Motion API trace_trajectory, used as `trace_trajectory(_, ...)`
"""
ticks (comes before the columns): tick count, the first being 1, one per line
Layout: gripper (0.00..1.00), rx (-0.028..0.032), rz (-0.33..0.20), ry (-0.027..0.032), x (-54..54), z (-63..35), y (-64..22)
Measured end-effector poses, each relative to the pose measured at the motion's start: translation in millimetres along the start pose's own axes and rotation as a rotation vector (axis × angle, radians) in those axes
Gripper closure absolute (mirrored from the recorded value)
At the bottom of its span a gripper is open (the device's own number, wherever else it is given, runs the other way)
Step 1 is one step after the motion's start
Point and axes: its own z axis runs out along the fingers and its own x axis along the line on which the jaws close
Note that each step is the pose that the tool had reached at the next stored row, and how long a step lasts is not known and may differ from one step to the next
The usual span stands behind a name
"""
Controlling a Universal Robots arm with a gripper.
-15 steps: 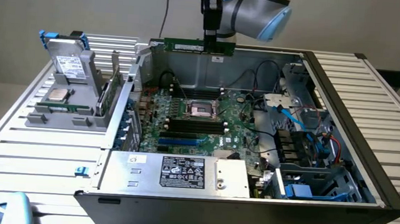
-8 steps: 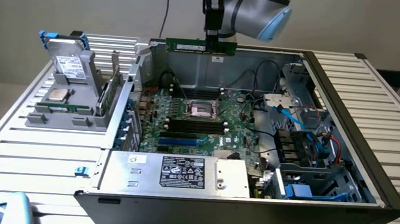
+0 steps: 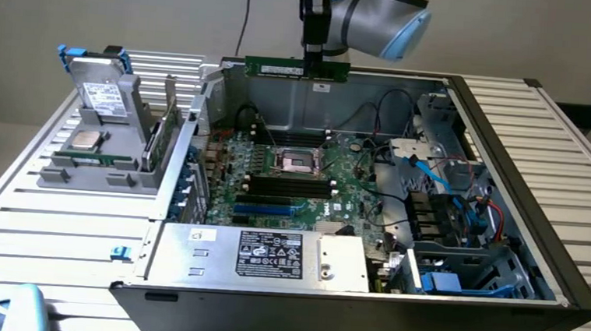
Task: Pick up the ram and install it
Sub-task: 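Insert the ram into the slot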
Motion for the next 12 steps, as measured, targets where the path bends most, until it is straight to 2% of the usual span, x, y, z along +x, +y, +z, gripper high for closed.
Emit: trace_trajectory(12,0.86,-0.0015,0.0,-0.0006,-0.7,20.0,1.4)
